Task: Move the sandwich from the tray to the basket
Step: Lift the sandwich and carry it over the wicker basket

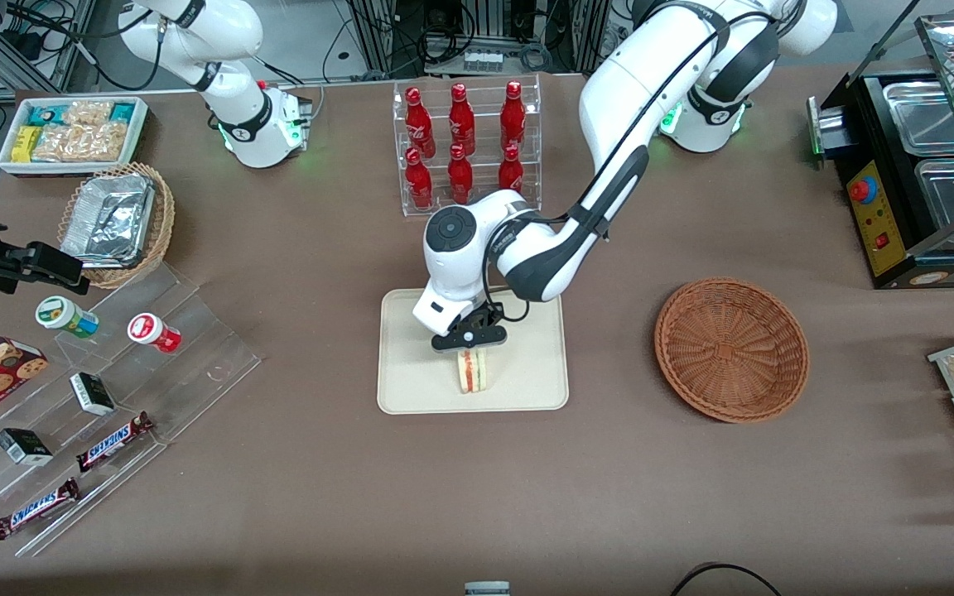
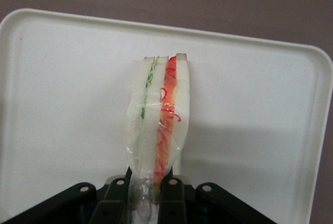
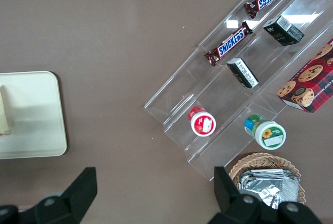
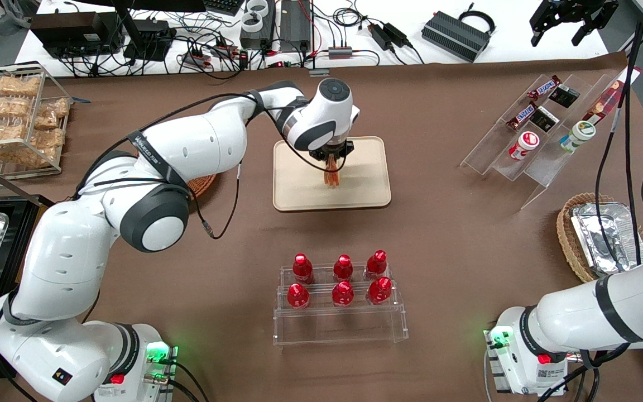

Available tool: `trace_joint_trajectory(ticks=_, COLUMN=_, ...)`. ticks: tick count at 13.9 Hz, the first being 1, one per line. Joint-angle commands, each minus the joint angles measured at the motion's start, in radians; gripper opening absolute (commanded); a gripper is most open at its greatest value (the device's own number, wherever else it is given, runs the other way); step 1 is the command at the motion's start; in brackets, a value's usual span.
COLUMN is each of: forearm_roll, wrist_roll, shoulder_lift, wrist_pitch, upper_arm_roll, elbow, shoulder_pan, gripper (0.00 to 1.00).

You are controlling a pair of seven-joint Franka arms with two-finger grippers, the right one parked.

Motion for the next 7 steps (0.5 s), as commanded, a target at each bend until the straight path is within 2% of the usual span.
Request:
trace_joint_trajectory(ticks=1, forearm_roll=-0.004, wrist_roll=-0.019, shoulder_lift=-0.069, wrist_pitch=-0.07, upper_arm_roll=-0.001, elbow=0.014, shoulder_pan=0.06, gripper=0.0)
trace_joint_trajectory(ticks=4, forearm_roll=-0.117, wrist_roll=-0.019, shoulder_lift=-0.182, wrist_pitch=-0.162, upper_arm_roll=0.005, elbow=0.01, shoulder_pan=0.115, gripper=0.0)
trace_joint_trajectory(ticks=7, forearm_roll=-0.128, wrist_roll=-0.015, shoulder_lift=-0.297, wrist_pitch=-0.328, upper_arm_roll=0.002, elbow=-0.022, shoulder_pan=0.204, gripper=0.0)
